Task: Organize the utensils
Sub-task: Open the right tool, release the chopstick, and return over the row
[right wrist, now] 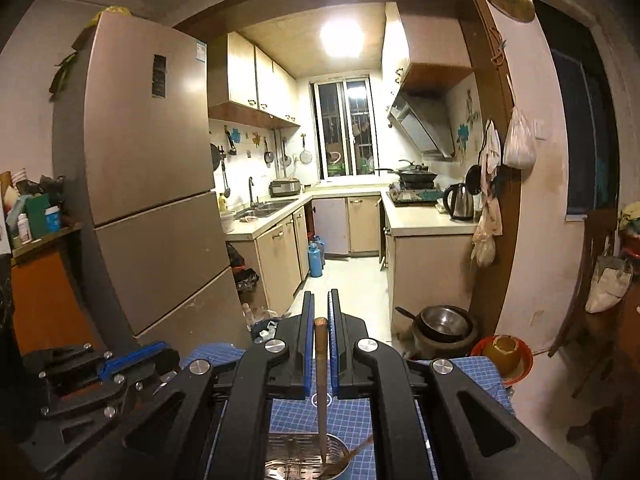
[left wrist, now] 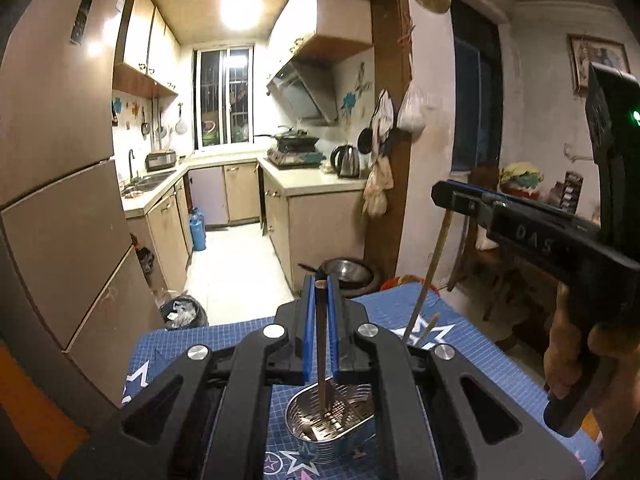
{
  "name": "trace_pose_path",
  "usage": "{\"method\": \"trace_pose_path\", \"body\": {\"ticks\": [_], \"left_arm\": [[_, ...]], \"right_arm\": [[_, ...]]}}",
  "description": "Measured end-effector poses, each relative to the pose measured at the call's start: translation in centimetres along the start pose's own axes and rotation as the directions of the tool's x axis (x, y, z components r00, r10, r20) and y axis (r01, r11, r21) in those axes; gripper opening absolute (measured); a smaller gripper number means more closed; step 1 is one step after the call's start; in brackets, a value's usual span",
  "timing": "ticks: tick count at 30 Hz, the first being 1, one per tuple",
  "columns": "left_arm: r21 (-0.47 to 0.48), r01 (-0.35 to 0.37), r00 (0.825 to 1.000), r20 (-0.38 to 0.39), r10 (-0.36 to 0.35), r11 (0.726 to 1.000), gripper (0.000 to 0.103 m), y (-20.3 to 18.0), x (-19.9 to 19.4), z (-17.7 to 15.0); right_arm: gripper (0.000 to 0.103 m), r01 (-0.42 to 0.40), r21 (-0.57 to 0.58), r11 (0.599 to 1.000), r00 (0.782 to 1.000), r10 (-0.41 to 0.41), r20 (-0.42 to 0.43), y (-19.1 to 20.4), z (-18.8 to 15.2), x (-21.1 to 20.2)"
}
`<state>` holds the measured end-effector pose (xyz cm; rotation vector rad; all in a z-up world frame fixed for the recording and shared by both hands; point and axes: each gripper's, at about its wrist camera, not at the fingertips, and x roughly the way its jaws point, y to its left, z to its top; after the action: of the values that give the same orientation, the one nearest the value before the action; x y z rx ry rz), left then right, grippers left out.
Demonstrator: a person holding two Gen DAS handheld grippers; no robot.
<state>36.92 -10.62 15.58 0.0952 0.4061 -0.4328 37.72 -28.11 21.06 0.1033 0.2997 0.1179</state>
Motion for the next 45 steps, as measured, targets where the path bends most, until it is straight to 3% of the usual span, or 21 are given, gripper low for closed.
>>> {"method": "trace_pose_path", "body": {"ticks": [8, 10, 11, 12, 15, 19, 21, 23, 24, 28, 31, 34, 38, 42, 45], "left_arm": [[0.005, 0.007, 0.997, -0.077, -0.006, 1.000, 0.005, 0.5, 3.1, -2.6], [0.014, 0.017, 0.996, -0.089, -0.015, 1.000, 0.005, 0.4, 3.3, -3.0], [0.014, 0.024, 0.995, -0.095, -0.023, 1.000, 0.006, 0.4, 3.3, -3.1], [0.011, 0.030, 0.994, -0.101, -0.029, 0.999, 0.007, 0.5, 3.3, -3.0], [-0.004, 0.021, 0.998, -0.066, -0.021, 1.000, 0.007, 1.0, 1.9, -2.1], [-0.084, 0.014, 0.998, 0.055, -0.009, 0.996, 0.007, 3.0, -3.1, 0.4], [-0.108, 0.011, 0.991, 0.132, 0.003, 0.994, 0.014, 4.1, -7.0, 1.4], [-0.099, -0.015, 0.981, 0.192, 0.034, 0.995, 0.043, 4.2, -10.4, 1.7], [-0.079, -0.021, 0.976, 0.214, 0.038, 0.997, 0.050, 4.1, -12.9, 1.3], [0.087, -0.043, 0.987, 0.157, 0.028, 0.995, 0.054, 2.2, -18.6, -3.0], [0.194, -0.054, 0.997, 0.061, 0.043, 0.980, 0.054, 0.7, -21.0, -8.7], [0.168, -0.015, 0.999, -0.041, 0.022, 0.986, 0.054, 1.3, -21.7, -13.7], [0.109, 0.040, 0.980, -0.199, -0.018, 0.993, 0.054, 1.2, -20.8, -21.5], [0.056, 0.115, 0.948, -0.305, -0.092, 0.992, 0.049, -0.5, -18.9, -27.2], [0.030, 0.145, 0.932, -0.341, -0.126, 0.989, 0.048, -1.4, -18.2, -30.2]], "right_arm": [[0.008, -0.008, -0.026, 1.000, 0.995, 0.006, -0.100, 0.4, -4.9, 4.8], [0.026, -0.013, -0.057, 0.998, 0.992, 0.005, -0.125, 0.9, -6.0, 5.5], [0.049, -0.008, -0.060, 0.998, 0.992, 0.001, -0.125, 1.0, -6.2, 5.5], [0.058, -0.002, -0.059, 0.998, 0.994, -0.004, -0.107, 1.0, -6.3, 5.2], [0.058, 0.005, -0.036, 0.999, 0.998, -0.007, -0.064, 0.6, -5.4, 3.3], [0.058, 0.031, -0.050, 0.998, 0.999, -0.030, 0.018, -0.2, -3.6, -1.5], [0.058, 0.040, -0.066, 0.997, 0.998, -0.036, 0.060, -0.6, -3.3, -4.8], [0.058, 0.065, -0.084, 0.994, 0.994, -0.057, 0.091, -1.2, -3.7, -8.3], [0.058, 0.072, -0.096, 0.993, 0.993, -0.062, 0.101, -1.6, -4.3, -10.5], [0.058, 0.085, -0.158, 0.984, 0.994, -0.073, 0.078, -2.8, -9.1, -18.2], [0.058, 0.123, -0.190, 0.974, 0.992, -0.121, 0.021, -3.5, -14.3, -22.5], [0.058, 0.157, -0.185, 0.970, 0.984, -0.170, -0.061, -4.2, -20.0, -25.6], [0.058, 0.237, -0.197, 0.951, 0.953, -0.267, -0.144, -3.6, -26.9, -27.5], [0.053, 0.229, -0.137, 0.964, 0.938, -0.256, -0.232, -1.7, -33.0, -28.4], [0.050, 0.235, -0.116, 0.965, 0.926, -0.259, -0.275, -0.2, -36.5, -28.1]]}}
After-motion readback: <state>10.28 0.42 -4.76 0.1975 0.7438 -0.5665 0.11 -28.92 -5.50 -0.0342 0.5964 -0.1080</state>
